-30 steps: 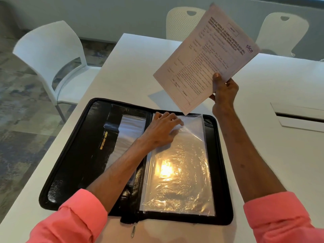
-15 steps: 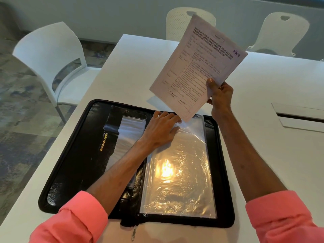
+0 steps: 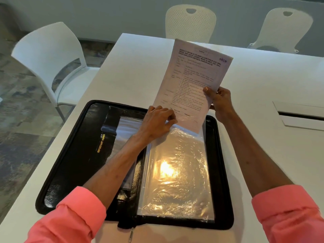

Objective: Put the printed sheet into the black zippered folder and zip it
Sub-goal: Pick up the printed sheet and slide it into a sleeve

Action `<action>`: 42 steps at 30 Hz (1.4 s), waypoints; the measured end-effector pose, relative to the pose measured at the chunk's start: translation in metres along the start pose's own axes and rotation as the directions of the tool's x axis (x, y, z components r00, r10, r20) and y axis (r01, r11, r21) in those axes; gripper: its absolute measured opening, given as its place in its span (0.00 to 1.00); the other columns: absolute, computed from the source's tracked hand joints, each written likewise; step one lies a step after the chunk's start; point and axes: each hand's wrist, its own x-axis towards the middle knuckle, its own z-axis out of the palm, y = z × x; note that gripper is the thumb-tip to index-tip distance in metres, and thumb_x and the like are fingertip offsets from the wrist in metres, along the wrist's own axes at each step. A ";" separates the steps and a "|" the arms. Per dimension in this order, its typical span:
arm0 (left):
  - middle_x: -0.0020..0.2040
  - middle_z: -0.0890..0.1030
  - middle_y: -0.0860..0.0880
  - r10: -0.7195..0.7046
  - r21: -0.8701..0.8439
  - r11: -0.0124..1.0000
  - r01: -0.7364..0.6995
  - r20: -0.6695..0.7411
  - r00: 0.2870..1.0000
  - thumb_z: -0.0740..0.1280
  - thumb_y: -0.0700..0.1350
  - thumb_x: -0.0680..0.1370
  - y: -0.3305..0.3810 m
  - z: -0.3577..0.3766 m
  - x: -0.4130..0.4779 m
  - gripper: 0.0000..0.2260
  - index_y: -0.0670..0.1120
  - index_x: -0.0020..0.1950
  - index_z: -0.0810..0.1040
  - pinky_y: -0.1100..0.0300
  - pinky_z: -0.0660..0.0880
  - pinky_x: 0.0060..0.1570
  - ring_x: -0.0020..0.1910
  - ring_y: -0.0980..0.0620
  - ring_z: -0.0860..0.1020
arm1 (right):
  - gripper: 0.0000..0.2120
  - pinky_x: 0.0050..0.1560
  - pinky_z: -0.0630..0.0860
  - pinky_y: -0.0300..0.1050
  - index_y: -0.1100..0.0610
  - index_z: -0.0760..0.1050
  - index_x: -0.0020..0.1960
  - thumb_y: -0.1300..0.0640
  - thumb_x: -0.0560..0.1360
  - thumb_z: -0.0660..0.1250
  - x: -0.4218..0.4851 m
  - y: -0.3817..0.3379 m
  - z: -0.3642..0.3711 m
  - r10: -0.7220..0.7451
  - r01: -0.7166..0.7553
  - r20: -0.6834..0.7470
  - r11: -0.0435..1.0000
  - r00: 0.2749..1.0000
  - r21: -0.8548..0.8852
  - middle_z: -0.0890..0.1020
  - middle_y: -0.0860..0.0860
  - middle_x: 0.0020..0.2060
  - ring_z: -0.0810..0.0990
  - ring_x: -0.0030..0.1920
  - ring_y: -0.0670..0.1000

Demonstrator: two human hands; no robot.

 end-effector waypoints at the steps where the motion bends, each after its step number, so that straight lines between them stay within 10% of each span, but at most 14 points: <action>1: 0.57 0.86 0.54 -0.015 0.011 1.000 0.015 0.021 1.000 0.69 0.55 0.83 -0.004 -0.003 0.001 0.09 0.51 0.56 0.83 0.55 0.63 0.62 0.57 0.51 0.79 | 0.08 0.48 0.88 0.58 0.56 0.84 0.60 0.55 0.83 0.73 0.002 0.001 -0.002 0.010 -0.010 0.005 1.000 1.000 0.004 0.90 0.53 0.54 0.90 0.52 0.58; 42: 0.64 0.75 0.49 -0.015 0.090 0.996 -0.005 0.228 0.974 0.65 0.50 0.87 -0.069 -0.035 0.010 0.09 0.49 0.63 0.79 0.47 0.71 0.67 0.63 0.48 0.74 | 0.08 0.45 0.88 0.49 0.60 0.85 0.60 0.60 0.82 0.73 0.038 0.002 -0.010 0.047 -0.042 0.043 0.994 0.998 -0.099 0.91 0.48 0.49 0.91 0.47 0.53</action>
